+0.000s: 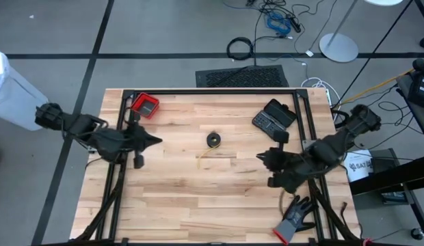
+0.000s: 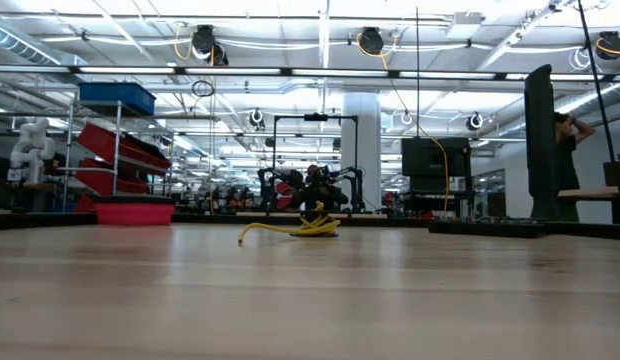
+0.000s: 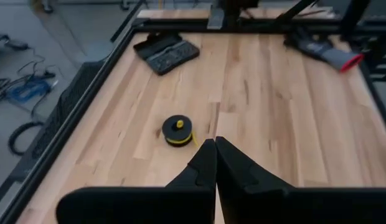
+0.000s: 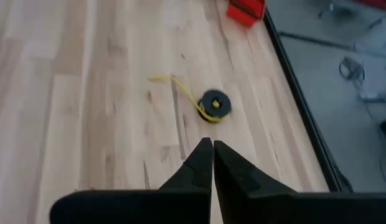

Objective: Coil cords
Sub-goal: Return to Home Position

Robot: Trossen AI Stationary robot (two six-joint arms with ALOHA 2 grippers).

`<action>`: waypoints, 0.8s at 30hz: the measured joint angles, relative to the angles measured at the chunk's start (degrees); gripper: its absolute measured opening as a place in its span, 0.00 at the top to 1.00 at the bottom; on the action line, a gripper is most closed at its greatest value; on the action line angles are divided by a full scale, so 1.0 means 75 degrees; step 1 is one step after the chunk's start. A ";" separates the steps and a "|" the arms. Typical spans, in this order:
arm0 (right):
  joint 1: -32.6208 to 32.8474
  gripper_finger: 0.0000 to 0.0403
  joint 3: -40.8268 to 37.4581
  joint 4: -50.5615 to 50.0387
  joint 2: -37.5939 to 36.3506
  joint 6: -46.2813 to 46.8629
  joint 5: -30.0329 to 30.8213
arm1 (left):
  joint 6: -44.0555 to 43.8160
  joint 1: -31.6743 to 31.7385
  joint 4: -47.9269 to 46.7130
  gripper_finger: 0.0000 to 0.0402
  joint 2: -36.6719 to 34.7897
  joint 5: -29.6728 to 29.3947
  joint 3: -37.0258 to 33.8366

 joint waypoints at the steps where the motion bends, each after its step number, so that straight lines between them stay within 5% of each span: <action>1: 0.0154 1.00 -0.0037 0.0035 -0.0065 0.0037 0.0125 | 0.0002 -0.0063 0.0091 0.99 -0.0192 -0.0005 -0.0157; 12: 0.0976 1.00 -0.1735 0.0546 -0.1250 0.0511 0.1044 | 0.0243 -0.0159 0.0943 0.99 -0.1830 -0.0592 -0.1803; 24: 0.0973 1.00 -0.5181 0.2897 -0.4420 0.0229 0.1219 | 0.1480 -0.0139 0.2763 1.00 -0.2367 -0.0507 -0.2916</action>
